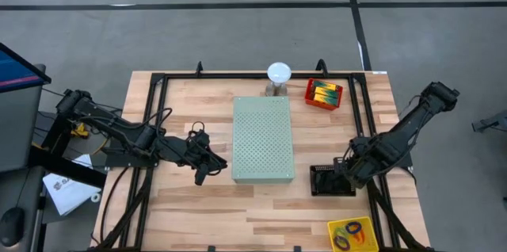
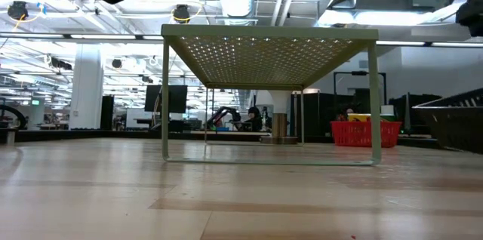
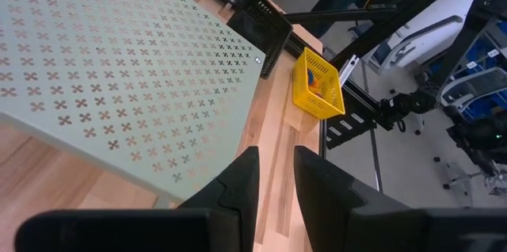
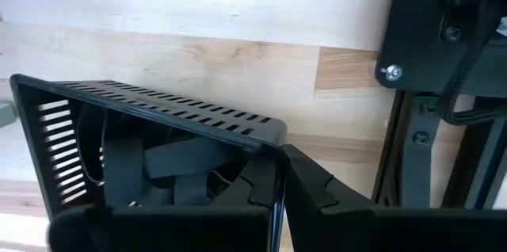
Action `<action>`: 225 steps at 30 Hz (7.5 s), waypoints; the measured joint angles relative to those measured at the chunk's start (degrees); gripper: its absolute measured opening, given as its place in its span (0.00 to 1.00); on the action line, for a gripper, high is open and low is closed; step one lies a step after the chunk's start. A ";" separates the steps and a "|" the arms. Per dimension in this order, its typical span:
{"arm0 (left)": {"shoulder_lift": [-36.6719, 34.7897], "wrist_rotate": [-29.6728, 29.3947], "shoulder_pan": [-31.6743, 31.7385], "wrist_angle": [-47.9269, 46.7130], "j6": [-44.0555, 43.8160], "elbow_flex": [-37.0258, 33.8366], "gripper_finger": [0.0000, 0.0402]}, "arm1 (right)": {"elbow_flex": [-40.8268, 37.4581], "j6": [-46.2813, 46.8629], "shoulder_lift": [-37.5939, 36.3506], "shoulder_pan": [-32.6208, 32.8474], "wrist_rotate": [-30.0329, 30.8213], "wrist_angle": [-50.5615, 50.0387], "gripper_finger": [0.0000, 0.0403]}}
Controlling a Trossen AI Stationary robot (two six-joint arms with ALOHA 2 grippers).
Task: Pick & Place Office Desk Supplies
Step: Put the black bin on the shelf
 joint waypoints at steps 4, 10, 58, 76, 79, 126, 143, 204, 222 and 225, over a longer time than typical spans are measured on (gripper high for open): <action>0.00 0.00 0.00 0.00 0.00 0.00 0.19 | 1.29 -0.50 -0.31 0.18 0.34 -0.35 0.01; 0.00 0.00 0.00 -0.01 0.00 0.00 0.19 | 3.93 -0.56 -0.33 0.51 1.66 -0.22 0.01; 0.00 -0.66 -4.14 -0.64 4.76 -0.02 0.19 | 25.44 -32.57 1.38 -25.24 3.19 3.23 0.01; 0.00 -4.20 -5.62 0.99 4.31 -0.02 0.19 | 33.70 -65.50 13.82 -60.29 -15.88 2.81 0.01; 0.00 -4.78 -5.64 1.70 4.31 -0.02 0.19 | 37.15 -69.58 18.35 -64.20 -17.41 2.28 0.01; 0.00 -8.11 -5.62 3.87 4.28 -0.02 0.19 | 55.67 -71.80 42.60 -70.55 -17.91 5.96 0.01; 0.00 -8.07 -5.62 3.80 4.48 -0.02 0.19 | 55.67 -71.41 42.60 -70.72 -18.24 6.35 0.02; 0.02 -7.85 -6.71 3.48 1.44 -0.02 0.19 | 55.63 -76.16 42.69 -67.73 -1.47 12.83 0.01; 0.02 -7.87 -6.69 3.61 0.87 -0.02 0.19 | 55.65 -80.16 42.75 -68.15 -2.89 9.64 0.01; 0.02 -7.87 -6.69 3.61 0.85 -0.02 0.19 | 55.65 -80.72 42.75 -67.73 -3.86 9.46 0.01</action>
